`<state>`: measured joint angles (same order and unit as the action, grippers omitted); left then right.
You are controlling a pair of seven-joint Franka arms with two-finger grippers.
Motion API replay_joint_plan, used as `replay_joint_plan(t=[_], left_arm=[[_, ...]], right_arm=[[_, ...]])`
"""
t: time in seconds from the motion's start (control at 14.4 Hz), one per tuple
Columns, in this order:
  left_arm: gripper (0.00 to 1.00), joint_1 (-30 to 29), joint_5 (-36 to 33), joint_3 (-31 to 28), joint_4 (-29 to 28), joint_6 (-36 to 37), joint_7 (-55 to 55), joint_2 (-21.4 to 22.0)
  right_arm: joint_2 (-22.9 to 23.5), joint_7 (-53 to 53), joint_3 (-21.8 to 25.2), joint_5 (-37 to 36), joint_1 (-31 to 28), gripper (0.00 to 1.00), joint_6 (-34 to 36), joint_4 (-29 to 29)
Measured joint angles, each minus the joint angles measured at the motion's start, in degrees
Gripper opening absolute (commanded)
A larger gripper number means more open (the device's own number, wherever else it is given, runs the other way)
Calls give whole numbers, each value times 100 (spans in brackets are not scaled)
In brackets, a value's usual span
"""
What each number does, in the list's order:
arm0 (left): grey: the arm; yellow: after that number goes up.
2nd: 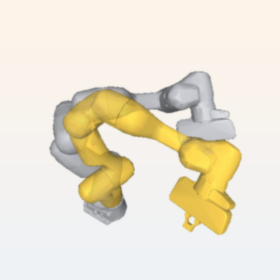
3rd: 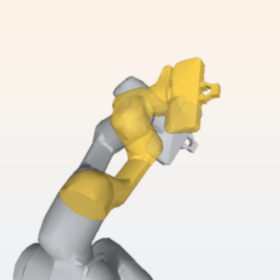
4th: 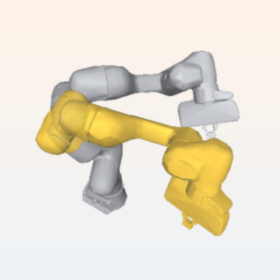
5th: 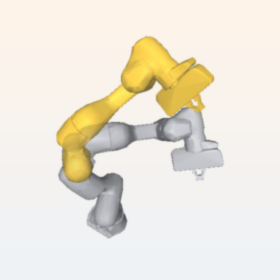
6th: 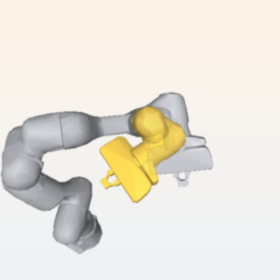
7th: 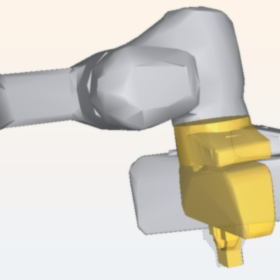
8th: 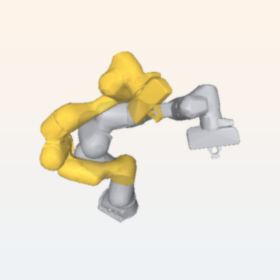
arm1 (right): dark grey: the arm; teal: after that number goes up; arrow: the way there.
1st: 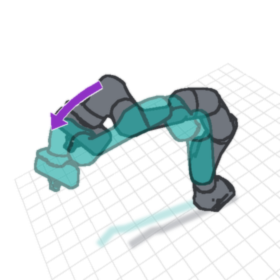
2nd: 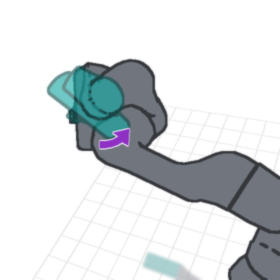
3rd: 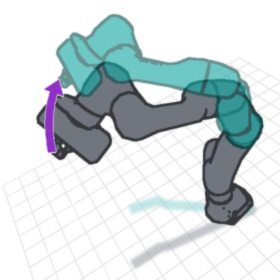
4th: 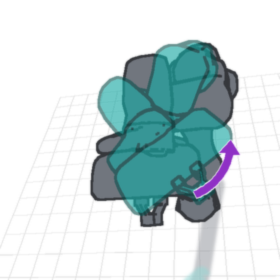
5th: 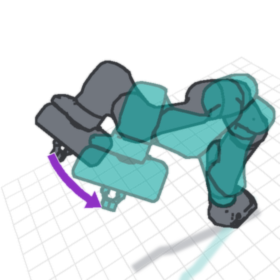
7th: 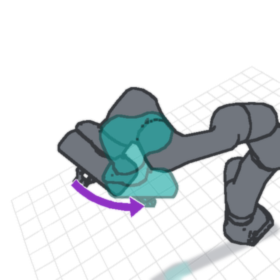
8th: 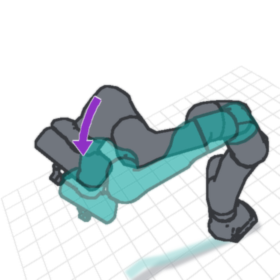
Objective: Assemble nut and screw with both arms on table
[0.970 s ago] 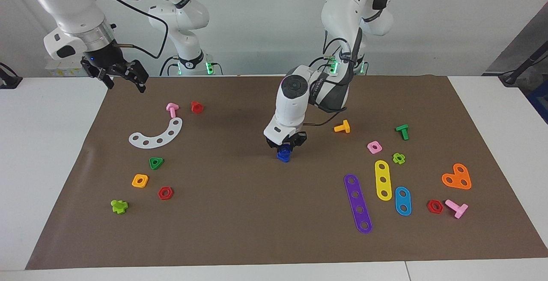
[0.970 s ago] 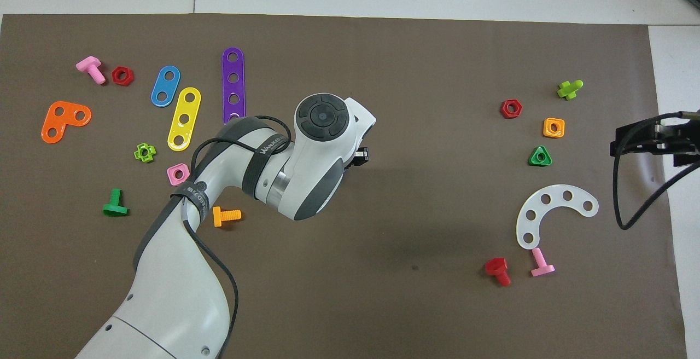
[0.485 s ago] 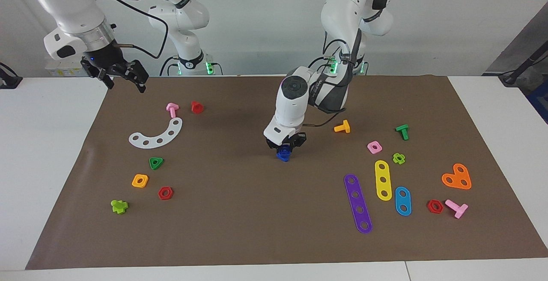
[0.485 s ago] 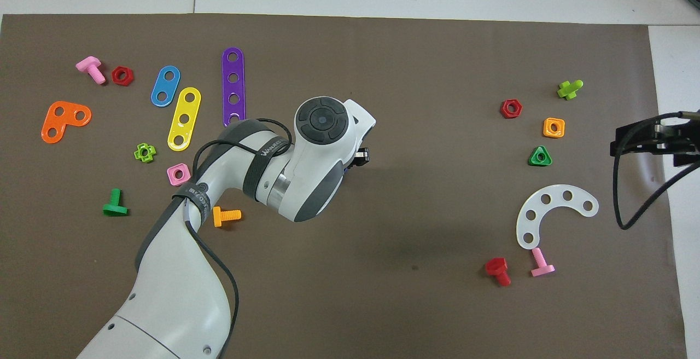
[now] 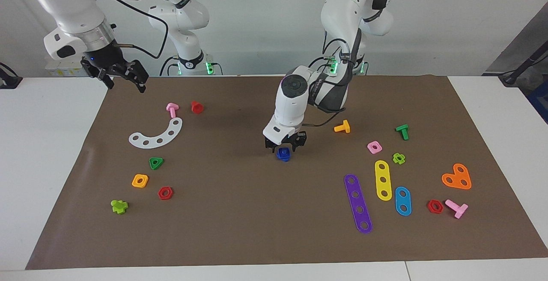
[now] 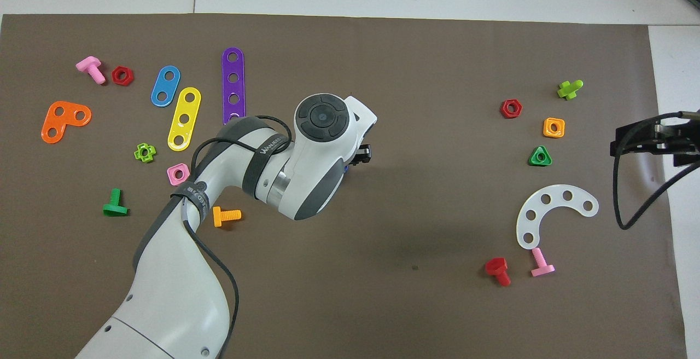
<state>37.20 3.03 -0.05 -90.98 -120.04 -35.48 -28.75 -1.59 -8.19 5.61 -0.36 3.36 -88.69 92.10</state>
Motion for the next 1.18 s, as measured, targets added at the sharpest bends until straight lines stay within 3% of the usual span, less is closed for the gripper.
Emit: replay_joint_plan(t=[0.35, 0.97, 1.04, 1.18], left_arm=[[78, -248, 0, -356, 609, 732, 25, 180], [78, -2101, 3, -408, 558, 2419, 2089, 1803], [79, -2264, 3, -408, 440, 2487, 2353, 1978], [94, -2556, 4, -409, 133, 2644, 2803, 2392]], right_arm=[[0, 0, 0, 0, 0, 100, 0, 0], [0, 0, 0, 0, 0, 100, 0, 0], [0, 0, 0, 0, 0, 100, 0, 0], [0, 0, 0, 0, 0, 100, 0, 0]])
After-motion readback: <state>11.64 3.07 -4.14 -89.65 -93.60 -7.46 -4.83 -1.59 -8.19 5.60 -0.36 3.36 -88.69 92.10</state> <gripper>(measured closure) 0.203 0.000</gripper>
